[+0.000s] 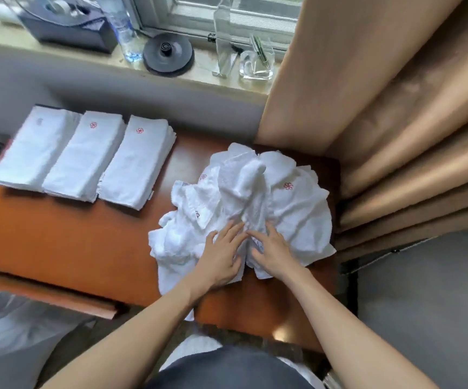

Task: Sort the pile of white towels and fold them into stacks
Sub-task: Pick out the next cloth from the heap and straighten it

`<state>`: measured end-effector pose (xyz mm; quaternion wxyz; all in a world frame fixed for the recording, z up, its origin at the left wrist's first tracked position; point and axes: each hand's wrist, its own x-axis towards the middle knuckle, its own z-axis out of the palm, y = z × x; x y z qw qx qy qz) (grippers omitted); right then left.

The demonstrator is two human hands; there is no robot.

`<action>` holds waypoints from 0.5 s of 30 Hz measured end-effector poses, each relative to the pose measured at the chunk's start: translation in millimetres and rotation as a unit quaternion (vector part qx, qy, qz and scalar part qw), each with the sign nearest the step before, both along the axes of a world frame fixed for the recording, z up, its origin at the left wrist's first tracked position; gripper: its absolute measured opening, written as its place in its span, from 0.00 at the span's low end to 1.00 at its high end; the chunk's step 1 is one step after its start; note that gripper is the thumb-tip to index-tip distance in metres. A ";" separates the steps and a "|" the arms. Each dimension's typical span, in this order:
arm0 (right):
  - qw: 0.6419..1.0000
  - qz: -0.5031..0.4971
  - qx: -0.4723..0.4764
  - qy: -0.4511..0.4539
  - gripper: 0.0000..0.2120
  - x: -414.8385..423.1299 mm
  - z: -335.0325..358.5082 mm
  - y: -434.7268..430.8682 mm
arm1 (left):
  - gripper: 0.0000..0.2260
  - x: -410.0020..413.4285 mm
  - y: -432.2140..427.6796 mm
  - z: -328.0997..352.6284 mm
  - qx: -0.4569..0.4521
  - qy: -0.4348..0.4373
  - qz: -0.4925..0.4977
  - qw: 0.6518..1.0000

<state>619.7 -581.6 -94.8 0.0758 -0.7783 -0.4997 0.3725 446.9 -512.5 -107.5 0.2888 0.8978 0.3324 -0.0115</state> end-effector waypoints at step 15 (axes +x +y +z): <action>0.977 0.065 0.156 0.128 0.15 46.9 32.9 -10.5 | 0.32 67.7 -41.7 47.8 0.003 -0.050 0.213 0.976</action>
